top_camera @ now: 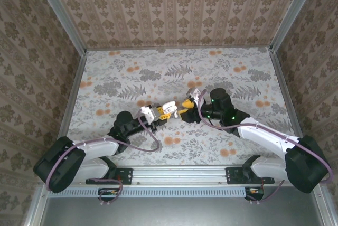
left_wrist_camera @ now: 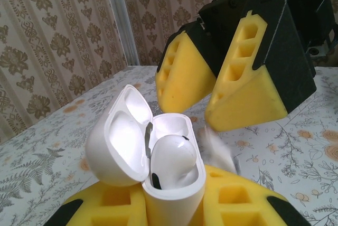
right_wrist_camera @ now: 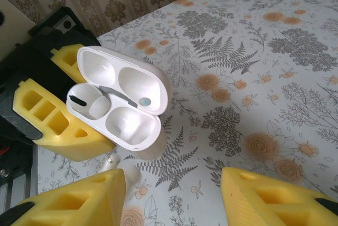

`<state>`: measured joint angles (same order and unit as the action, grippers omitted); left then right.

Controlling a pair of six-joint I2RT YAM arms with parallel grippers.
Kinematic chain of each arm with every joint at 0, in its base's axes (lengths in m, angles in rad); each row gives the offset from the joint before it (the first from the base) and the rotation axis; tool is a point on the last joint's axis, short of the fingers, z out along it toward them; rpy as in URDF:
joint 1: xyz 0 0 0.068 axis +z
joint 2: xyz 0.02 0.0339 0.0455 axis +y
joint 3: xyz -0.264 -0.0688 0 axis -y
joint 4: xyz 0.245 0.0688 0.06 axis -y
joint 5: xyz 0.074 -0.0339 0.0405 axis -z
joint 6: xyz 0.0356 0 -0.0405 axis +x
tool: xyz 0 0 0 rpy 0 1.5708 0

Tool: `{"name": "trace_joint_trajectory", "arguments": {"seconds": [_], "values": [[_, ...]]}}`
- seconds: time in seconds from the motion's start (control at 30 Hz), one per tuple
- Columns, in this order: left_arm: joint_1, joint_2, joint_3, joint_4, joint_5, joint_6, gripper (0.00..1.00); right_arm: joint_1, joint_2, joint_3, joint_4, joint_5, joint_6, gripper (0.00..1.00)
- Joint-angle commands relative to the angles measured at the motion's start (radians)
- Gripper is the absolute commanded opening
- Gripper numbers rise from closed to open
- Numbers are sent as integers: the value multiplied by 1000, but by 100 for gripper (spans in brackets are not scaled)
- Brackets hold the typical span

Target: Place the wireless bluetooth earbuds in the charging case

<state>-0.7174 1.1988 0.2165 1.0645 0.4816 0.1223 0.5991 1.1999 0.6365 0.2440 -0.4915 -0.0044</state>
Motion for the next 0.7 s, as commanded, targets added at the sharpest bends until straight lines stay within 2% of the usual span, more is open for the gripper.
{"name": "trace_joint_trajectory", "arguments": {"seconds": [0.0, 0.17, 0.27, 0.4, 0.5, 0.6, 0.67], "values": [[9, -22, 27, -2, 5, -18, 5, 10, 11, 38, 37, -33, 3, 52], [9, -25, 27, -10, -4, -17, 5, 14, 27, 42, 29, 1, 14, 51], [16, -27, 23, -38, -87, -18, 5, 11, 31, 60, -48, 54, 49, 51], [40, -18, 12, -47, -139, -37, 6, 11, 30, 98, -207, 136, 130, 50], [53, -8, 10, -47, -144, -47, 6, 7, 27, 137, -341, 248, 208, 51], [59, -4, 12, -52, -151, -54, 5, -39, 52, 208, -524, 338, 282, 52], [61, -3, 18, -66, -167, -60, 6, -81, 87, 261, -622, 354, 316, 53]]}}
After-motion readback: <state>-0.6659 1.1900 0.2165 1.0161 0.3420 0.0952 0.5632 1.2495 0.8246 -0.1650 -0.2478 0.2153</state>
